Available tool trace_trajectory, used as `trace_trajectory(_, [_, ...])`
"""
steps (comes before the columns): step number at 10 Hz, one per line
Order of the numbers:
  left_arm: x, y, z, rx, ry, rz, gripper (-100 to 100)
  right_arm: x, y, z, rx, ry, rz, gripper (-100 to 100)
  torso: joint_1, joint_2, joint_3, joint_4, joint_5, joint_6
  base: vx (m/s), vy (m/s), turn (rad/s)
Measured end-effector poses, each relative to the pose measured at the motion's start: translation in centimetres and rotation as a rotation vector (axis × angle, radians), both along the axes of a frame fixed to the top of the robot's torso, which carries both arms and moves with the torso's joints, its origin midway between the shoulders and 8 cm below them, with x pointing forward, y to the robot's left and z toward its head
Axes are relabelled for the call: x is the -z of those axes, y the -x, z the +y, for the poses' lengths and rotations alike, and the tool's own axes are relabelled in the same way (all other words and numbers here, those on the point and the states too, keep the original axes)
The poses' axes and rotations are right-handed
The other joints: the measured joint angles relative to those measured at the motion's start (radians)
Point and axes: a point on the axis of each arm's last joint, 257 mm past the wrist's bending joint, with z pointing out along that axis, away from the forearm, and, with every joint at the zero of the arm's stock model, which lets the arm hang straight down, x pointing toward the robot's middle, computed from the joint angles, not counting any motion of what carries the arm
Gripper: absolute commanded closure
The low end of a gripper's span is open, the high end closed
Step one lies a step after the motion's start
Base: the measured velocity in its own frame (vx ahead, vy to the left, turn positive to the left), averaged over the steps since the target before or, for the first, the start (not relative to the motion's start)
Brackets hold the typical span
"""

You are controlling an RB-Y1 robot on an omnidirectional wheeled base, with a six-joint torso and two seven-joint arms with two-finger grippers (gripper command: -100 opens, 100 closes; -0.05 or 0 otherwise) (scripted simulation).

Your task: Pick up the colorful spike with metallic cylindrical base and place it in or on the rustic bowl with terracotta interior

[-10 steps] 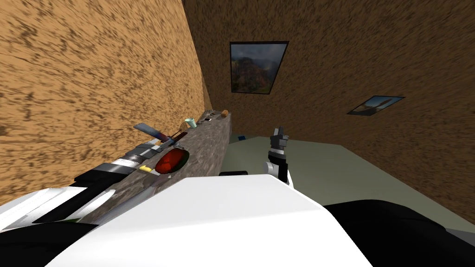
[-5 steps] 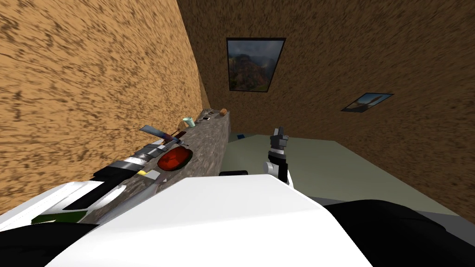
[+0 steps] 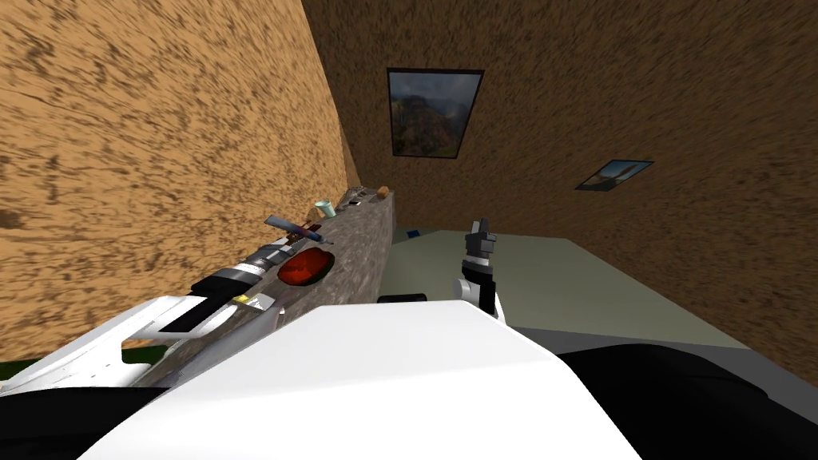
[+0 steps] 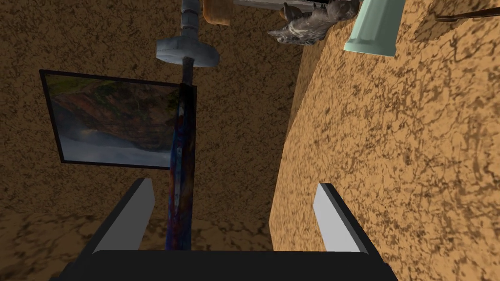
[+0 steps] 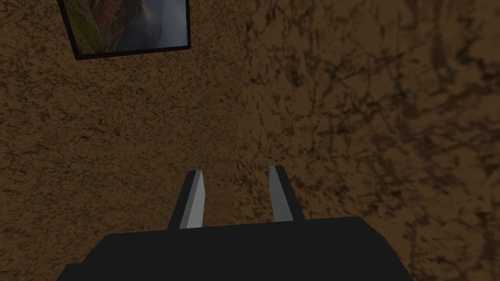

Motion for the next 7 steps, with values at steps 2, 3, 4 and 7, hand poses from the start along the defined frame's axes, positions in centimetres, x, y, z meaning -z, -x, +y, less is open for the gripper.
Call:
trace_trajectory(2, [0.7,-1.1,0.8,-0.018,0.017,-0.002,-100,0.0,0.0,0.0,0.0,0.0,0.0,0,0.0,-0.007,-0.004,-0.001,0.0,0.0,-0.001,0.01,0.011])
trace_trajectory(3, [0.2,-1.8,0.8,-0.018,0.02,-0.019,-100,0.0,0.0,0.0,0.0,0.0,0.0,0,-0.001,-0.01,-0.006,-0.002,0.0,0.0,-0.122,0.02,-0.148])
trace_trajectory(4, [0.9,-2.6,0.7,-0.017,0.021,-0.006,-100,0.0,0.0,0.0,0.0,0.0,0.0,0,0.0,-0.005,-0.003,-0.001,0.0,0.001,-0.189,0.039,-0.12])
trace_trajectory(7, [2.4,-4.2,0.9,-0.023,0.042,0.013,-100,0.0,0.0,0.0,0.0,0.0,0.0,0,-0.001,-0.007,-0.004,-0.001,0.0,0.0,-0.043,0.005,0.006])
